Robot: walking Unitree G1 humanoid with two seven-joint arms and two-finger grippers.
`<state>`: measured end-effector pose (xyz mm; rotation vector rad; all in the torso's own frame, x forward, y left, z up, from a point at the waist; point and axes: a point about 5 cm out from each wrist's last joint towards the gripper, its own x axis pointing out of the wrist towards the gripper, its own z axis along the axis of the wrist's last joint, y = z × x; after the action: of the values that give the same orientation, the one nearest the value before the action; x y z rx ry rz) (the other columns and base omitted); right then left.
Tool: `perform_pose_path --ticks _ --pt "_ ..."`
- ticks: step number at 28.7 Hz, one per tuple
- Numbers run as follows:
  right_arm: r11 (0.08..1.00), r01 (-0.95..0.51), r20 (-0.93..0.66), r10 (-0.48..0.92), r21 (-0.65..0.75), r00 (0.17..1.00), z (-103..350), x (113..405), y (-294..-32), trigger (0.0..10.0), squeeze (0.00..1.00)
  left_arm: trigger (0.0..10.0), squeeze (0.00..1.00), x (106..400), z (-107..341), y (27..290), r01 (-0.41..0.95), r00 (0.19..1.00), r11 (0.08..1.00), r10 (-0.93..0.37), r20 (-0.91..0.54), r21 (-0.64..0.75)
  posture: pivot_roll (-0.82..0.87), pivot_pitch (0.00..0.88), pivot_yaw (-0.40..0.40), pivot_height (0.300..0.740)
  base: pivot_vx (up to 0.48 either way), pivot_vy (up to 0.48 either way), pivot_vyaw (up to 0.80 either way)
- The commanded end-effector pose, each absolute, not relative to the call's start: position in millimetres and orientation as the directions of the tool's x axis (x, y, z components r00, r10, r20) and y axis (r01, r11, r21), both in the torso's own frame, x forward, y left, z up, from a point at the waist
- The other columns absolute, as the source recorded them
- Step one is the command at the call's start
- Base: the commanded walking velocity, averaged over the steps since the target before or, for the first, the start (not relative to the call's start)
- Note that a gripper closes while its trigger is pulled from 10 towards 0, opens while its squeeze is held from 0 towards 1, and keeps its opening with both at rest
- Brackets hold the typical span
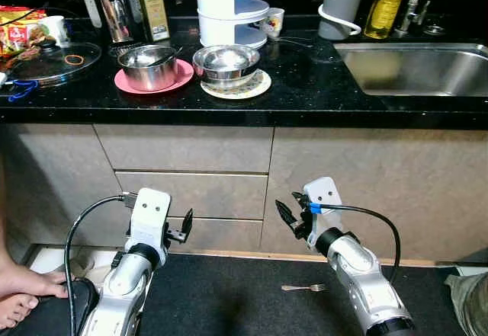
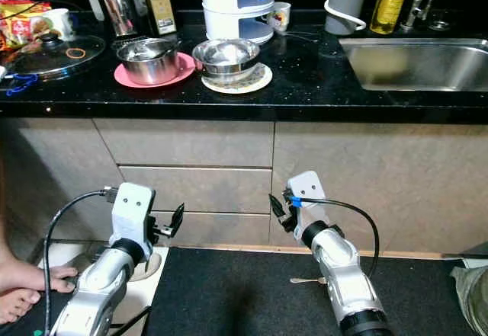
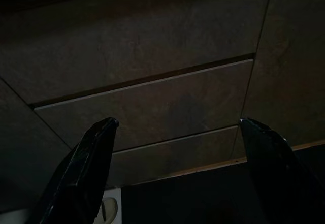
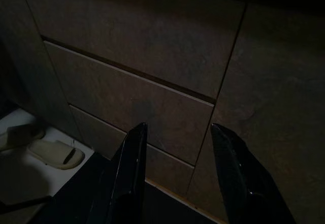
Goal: Kitchen organization
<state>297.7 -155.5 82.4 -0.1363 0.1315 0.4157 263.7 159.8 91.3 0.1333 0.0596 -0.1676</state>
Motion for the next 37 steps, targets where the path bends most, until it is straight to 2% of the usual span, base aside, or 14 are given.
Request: perform_pose_path --ticks 1,11,37 --pt "0.907 -0.409 -0.151 0.392 -0.1 0.907 81.8 296.5 -155.8 10.0 0.0 10.0 0.0 263.1 87.6 162.1 0.167 0.983 0.976 -0.155 -0.095 0.137 0.07 0.0 -0.025 0.74 0.0 0.0 0.0" --pt "0.914 -0.391 -0.155 0.374 -0.103 0.914 81.8 297.6 -159.2 10.0 0.0 10.0 0.0 264.4 88.9 161.3 0.163 0.984 0.977 -0.151 -0.09 0.137 0.06 0.0 -0.027 0.74 0.0 0.0 0.0" --pt "0.914 -0.393 -0.164 0.375 -0.101 0.913 82.7 298.5 -160.2 10.0 0.0 10.0 0.0 265.2 90.2 158.7 0.177 0.982 0.973 -0.163 -0.098 0.151 0.07 0.007 -0.035 0.74 0.0 0.0 0.79"
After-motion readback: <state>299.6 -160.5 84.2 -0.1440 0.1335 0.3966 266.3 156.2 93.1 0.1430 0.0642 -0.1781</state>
